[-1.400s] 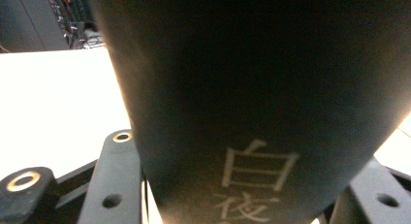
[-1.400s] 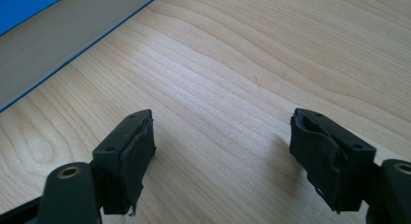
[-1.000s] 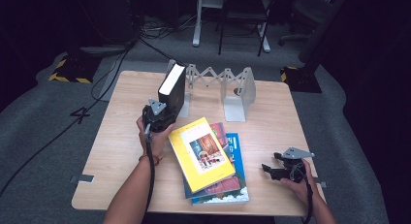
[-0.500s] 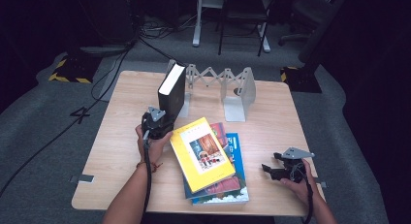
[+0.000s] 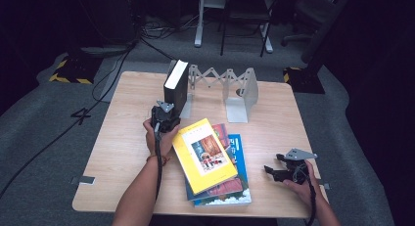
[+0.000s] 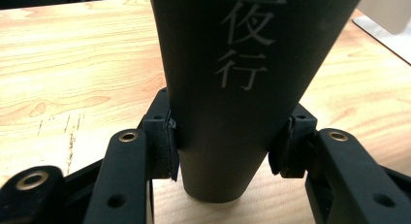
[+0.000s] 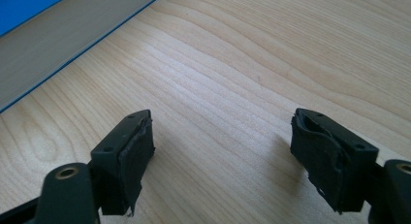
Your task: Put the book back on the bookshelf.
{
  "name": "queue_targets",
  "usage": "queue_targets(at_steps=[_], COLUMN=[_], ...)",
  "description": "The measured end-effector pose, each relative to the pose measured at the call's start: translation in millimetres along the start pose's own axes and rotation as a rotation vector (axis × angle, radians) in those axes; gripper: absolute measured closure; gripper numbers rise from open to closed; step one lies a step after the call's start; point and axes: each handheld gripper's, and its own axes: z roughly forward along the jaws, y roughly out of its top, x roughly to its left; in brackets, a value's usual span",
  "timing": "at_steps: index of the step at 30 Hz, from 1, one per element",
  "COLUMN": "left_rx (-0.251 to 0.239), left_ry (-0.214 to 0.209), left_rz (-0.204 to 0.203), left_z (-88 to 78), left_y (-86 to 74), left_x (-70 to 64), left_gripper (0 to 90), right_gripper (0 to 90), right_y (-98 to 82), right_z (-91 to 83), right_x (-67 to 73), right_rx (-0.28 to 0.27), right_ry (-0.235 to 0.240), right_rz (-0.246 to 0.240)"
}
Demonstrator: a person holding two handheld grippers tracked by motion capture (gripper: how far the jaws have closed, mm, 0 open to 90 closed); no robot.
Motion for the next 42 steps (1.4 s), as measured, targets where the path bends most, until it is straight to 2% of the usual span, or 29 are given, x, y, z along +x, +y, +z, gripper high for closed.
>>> queue_targets(at_steps=[8,12,16,18,25,33,35,36,38,40,42], left_rx=[0.016,0.022,0.03,0.03,-0.01,-0.037,-0.032,-0.028,-0.035,-0.019,-0.013], left_ry=[0.036,0.037,0.026,0.007,-0.042,-0.092,-0.092,-0.095,-0.093,-0.093,-0.102], left_rz=[-0.029,-0.02,0.003,0.015,0.021,-0.01,0.002,0.001,-0.012,-0.025,-0.005], left_z=[7.2,7.2,6.4,4.9,-10.9,-21.2,-21.0,-21.1,-21.4,-19.6,-19.2], left_y=[6.7,7.4,7.3,7.1,3.5,-16.0,-20.4,-21.8,-25.0,-25.9,-24.4], left_x=[-2.6,-2.9,-3.2,-1.7,5.8,7.8,10.4,11.9,16.0,19.5,20.2], left_gripper=[51.7,51.4,51.2,50.7,49.2,48.8,53.7,54.1,60.8,62.8,62.7], right_gripper=[23.5,23.5,23.5,23.5,23.4,23.4,23.4,23.4,23.4,23.4,23.4], right_y=[0.0,0.0,0.0,-0.1,-0.1,-0.1,-0.1,-0.1,-0.1,-0.1,-0.1], right_z=[0.0,0.0,0.0,0.0,-0.1,-0.1,-0.1,0.0,-0.1,0.0,0.0], right_x=[0.0,0.0,0.1,0.1,0.2,0.2,0.2,0.2,0.2,0.2,0.1], right_rx=[0.0,0.0,0.0,-0.001,0.0,0.0,0.0,-0.001,0.0,-0.001,-0.001], right_ry=[0.0,0.0,0.0,0.0,-0.001,-0.001,-0.001,0.0,-0.002,-0.001,0.0], right_rz=[0.0,0.0,0.0,0.001,0.0,0.001,0.001,0.002,0.001,0.002,0.002])
